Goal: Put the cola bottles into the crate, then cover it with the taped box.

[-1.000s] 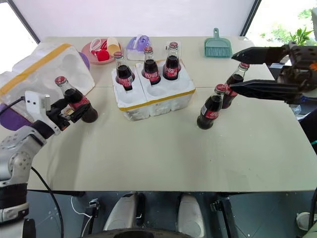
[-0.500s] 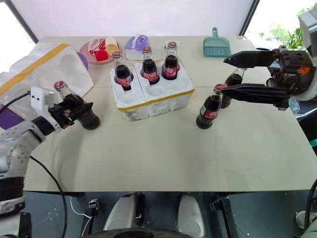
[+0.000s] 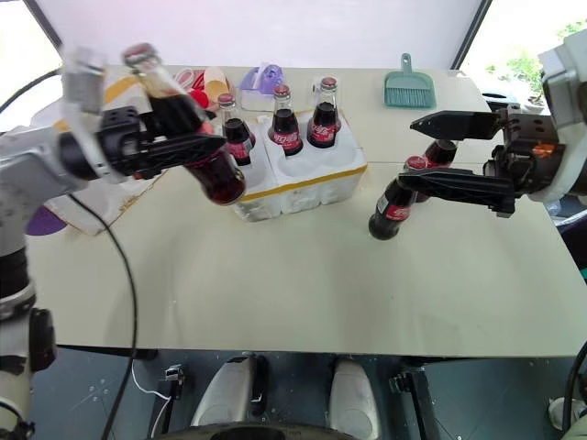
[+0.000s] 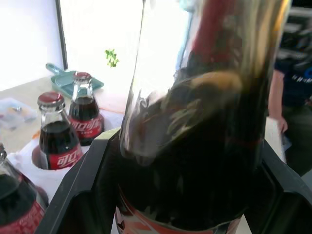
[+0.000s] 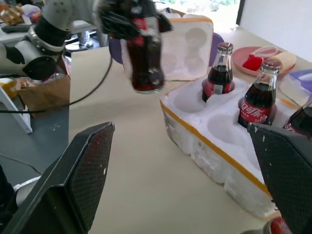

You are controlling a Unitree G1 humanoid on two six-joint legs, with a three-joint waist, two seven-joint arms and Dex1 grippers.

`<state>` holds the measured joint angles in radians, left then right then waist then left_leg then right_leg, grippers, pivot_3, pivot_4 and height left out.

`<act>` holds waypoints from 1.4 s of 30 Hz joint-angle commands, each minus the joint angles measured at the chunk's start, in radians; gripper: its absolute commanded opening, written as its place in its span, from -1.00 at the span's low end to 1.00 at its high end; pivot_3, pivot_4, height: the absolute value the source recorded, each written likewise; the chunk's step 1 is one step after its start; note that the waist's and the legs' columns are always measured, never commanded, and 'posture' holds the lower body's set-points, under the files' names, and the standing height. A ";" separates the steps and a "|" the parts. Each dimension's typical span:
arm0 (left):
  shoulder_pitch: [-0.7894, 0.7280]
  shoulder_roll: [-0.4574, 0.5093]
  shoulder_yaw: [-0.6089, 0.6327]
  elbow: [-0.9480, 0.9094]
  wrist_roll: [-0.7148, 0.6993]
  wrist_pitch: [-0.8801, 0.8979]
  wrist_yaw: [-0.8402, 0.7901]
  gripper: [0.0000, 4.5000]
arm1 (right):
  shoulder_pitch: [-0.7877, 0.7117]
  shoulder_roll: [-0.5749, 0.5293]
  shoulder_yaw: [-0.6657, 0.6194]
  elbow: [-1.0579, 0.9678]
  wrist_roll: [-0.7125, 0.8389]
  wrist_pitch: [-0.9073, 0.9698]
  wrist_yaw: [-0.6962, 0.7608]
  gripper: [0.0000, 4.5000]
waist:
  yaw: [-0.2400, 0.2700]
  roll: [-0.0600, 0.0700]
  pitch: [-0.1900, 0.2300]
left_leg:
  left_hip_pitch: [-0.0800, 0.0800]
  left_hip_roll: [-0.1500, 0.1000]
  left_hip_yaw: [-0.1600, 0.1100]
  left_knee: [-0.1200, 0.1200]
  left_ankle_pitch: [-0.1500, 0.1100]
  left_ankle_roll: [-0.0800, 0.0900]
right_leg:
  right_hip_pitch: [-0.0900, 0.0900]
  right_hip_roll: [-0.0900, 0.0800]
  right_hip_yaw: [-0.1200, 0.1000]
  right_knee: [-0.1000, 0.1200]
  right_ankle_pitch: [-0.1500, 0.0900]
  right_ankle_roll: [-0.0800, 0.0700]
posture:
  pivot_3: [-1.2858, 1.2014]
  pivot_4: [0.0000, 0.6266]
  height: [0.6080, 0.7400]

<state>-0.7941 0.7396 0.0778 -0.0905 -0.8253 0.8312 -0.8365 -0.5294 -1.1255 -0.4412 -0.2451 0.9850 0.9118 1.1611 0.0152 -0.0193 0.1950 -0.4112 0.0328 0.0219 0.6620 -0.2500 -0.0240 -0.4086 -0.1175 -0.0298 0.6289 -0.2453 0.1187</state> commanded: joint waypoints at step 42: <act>0.274 0.119 0.377 -0.314 -0.289 0.269 -0.053 0.97 | 0.621 0.266 -0.333 -0.168 -0.160 -0.135 -0.310 1.00 | -0.008 0.000 0.000 | 0.003 0.001 -0.001 0.000 -0.001 0.001 | 0.003 0.000 0.000 0.001 -0.001 0.001 | 0.03 -0.52 0.94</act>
<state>-0.5385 0.8371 0.4339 -0.3299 -1.0375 1.0577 -0.8603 0.0956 -0.8795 -0.7490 -0.3574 0.8110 0.7977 0.8922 0.0076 -0.0194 0.1950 -0.4078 0.0339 0.0210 0.6625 -0.2505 -0.0233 -0.4053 -0.1174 -0.0294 0.6298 -0.2459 0.1192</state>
